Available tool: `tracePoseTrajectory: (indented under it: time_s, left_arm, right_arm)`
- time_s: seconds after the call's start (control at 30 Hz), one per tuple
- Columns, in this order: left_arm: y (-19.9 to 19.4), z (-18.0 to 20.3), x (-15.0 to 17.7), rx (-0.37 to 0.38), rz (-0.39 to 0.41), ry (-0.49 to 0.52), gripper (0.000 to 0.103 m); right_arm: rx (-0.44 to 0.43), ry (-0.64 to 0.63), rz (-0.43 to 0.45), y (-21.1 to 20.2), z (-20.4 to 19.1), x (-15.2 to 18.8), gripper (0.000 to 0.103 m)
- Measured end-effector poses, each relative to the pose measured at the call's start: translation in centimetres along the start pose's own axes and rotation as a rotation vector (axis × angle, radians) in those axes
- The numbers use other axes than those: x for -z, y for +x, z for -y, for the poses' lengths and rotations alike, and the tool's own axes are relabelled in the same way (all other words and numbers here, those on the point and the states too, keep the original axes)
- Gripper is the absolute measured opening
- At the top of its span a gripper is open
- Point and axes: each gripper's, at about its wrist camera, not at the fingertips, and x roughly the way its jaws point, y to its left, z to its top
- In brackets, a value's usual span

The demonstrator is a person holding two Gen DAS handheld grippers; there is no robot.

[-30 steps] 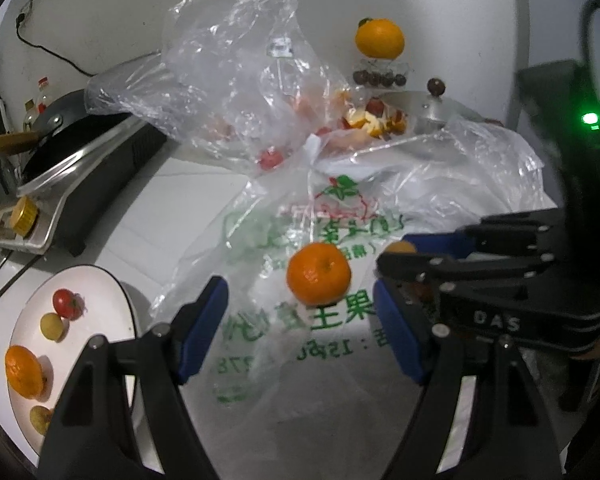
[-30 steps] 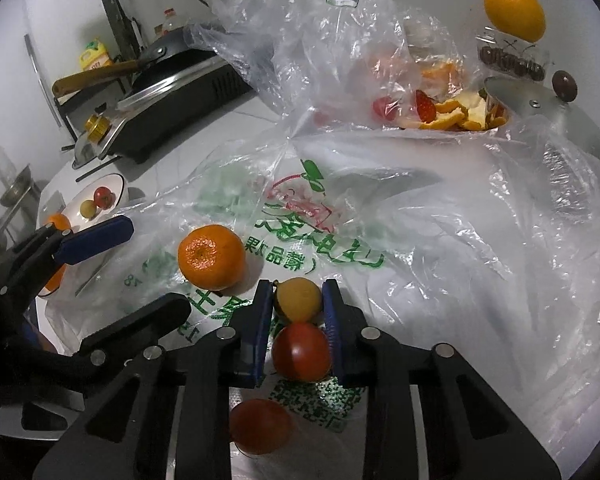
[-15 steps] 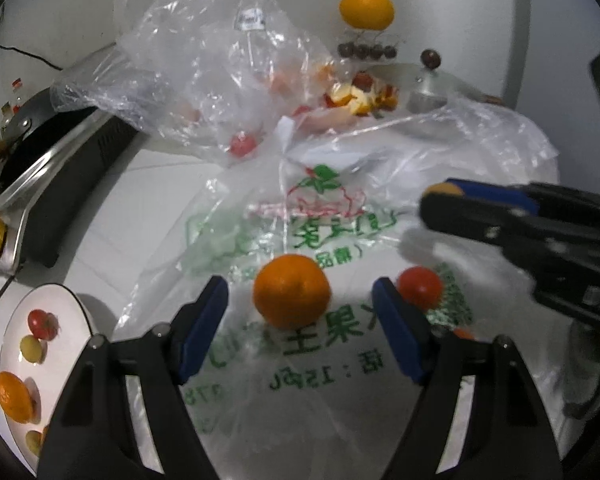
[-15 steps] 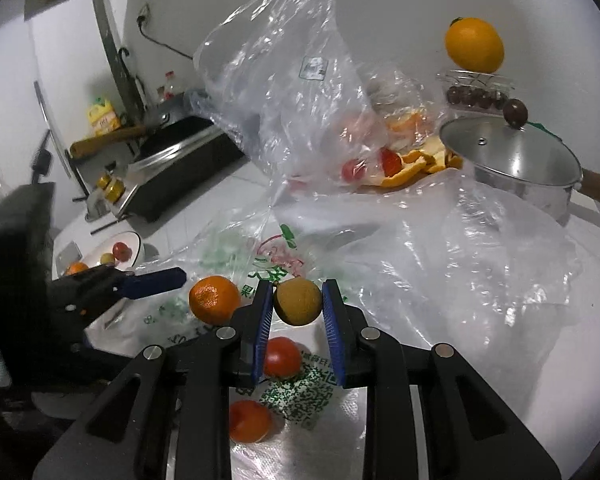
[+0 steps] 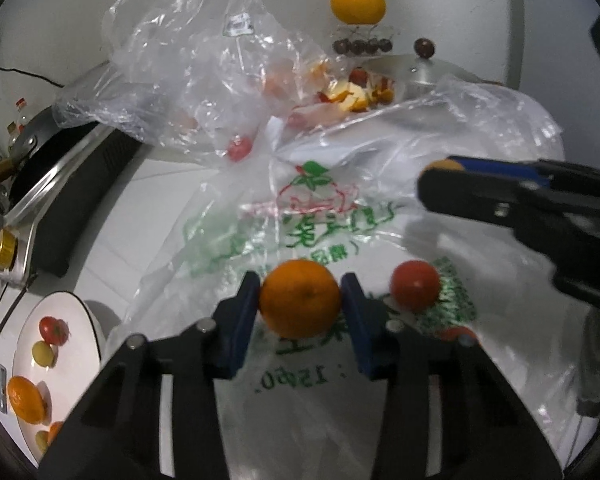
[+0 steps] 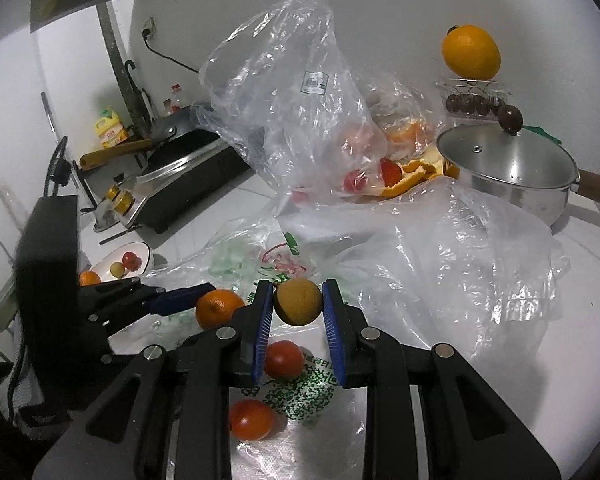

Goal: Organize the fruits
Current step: 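Close the left gripper on a mandarin while the right gripper holds its yellow fruit, then carry the mandarin and the yellow fruit in both grippers over the white plate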

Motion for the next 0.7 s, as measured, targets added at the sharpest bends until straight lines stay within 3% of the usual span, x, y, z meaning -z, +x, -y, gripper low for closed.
tracePoseTrajectory:
  time_s: [0.7]
  left_arm:
    - [-7.7, -2.3, 2.5, 0.045, 0.145, -0.036, 0.043]
  right_arm:
    - [0.046, -0.063, 0.003, -2.0, -4.2, 0.2, 0.027]
